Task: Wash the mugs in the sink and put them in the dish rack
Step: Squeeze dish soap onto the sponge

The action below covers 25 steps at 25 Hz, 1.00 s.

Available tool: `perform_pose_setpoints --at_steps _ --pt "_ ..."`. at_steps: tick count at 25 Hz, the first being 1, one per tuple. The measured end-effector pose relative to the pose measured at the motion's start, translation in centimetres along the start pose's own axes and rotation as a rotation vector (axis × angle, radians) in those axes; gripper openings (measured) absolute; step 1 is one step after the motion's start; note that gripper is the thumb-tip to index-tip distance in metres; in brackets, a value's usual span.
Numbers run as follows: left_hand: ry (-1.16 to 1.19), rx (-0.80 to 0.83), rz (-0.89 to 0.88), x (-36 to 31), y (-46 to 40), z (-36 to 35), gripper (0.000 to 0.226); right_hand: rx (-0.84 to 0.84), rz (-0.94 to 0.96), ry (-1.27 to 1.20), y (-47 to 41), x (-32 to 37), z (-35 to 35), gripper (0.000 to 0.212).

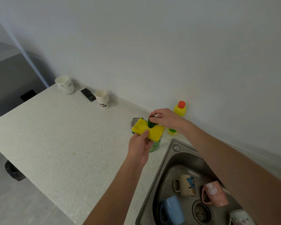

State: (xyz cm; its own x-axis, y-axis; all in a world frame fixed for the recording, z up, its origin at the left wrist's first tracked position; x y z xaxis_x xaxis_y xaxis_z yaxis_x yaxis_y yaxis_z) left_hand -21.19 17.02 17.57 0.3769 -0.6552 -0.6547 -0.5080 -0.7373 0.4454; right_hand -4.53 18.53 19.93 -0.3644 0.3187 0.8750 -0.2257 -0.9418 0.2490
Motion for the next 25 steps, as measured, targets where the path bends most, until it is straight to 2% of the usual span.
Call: perform_pose_setpoints --at_steps 18,25 --pt "-0.034 0.076 0.028 0.7 -0.9 1.3 0.030 -0.082 0.006 -0.069 1.3 -0.2 -1.2 0.011" --pt "-0.043 0.089 0.045 0.9 -1.2 1.6 0.028 -0.135 0.017 0.004 1.2 -0.7 -1.8 0.013"
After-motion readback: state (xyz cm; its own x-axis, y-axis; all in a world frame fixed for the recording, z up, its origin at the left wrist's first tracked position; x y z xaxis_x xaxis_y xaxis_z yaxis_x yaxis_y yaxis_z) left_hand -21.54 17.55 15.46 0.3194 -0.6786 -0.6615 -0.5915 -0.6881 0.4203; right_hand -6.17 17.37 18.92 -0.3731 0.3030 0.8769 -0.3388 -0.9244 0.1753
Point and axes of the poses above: each hand's wrist, its own y-axis away from the middle knuckle, its own z-axis out of the back of the hand, x = y × z, the point moved 3 cm from there along -y, towards the middle knuckle, and after that the axes turned 6 degrees about -y, right-handed, at the moved point
